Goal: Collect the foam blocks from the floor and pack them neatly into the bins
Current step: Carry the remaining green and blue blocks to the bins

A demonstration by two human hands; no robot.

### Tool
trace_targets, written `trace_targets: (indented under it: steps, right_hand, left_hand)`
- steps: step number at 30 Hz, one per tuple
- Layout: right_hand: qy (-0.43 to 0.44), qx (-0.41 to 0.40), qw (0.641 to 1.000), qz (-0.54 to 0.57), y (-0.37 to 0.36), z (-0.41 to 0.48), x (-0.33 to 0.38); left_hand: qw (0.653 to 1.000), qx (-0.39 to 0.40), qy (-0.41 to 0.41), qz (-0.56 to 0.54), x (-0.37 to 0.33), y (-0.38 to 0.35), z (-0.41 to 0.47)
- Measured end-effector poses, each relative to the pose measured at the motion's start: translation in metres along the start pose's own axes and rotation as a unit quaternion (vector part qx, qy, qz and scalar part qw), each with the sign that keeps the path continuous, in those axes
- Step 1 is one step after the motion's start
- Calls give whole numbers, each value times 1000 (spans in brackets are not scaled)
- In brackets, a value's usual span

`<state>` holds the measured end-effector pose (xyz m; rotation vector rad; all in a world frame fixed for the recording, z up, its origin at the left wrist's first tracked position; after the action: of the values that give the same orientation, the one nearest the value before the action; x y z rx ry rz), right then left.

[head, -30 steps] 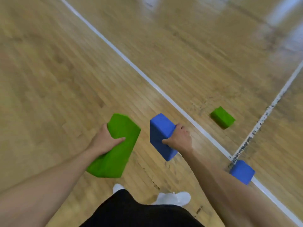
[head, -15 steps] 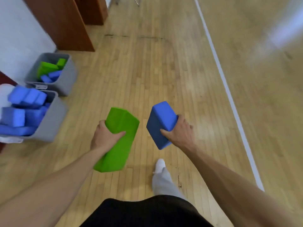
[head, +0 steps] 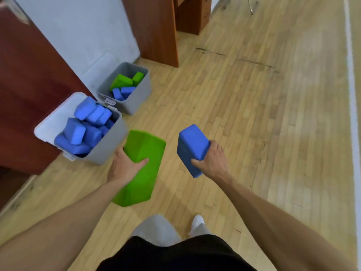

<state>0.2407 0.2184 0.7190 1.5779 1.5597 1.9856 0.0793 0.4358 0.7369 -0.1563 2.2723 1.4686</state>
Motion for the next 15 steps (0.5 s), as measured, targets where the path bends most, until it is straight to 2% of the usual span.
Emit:
trace_targets:
  steps: [4,9,15]
  right_hand:
    - [39,11,999,10,1,87,22]
    - [75,58,995,-31,-20,192,47]
    - [82,116,988,-64,-45,332,95]
  left_hand:
    - [996,-26,52,-64,-31,0,56]
    - [982,-3,137,-129,-53,-9,143]
    - [973,28,160,-161,-85,13,268]
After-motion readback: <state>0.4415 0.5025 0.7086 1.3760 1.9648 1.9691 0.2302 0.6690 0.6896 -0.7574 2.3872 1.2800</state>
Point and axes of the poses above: each hand's wrist, its own z-axis towards the middle knuckle, its own y-axis out of the back of the hand, x = y × z, the point moved 1 cm from there along z, towards the middle knuckle, and after that the axes turned 13 degrees about y, right-handed, at the moved point
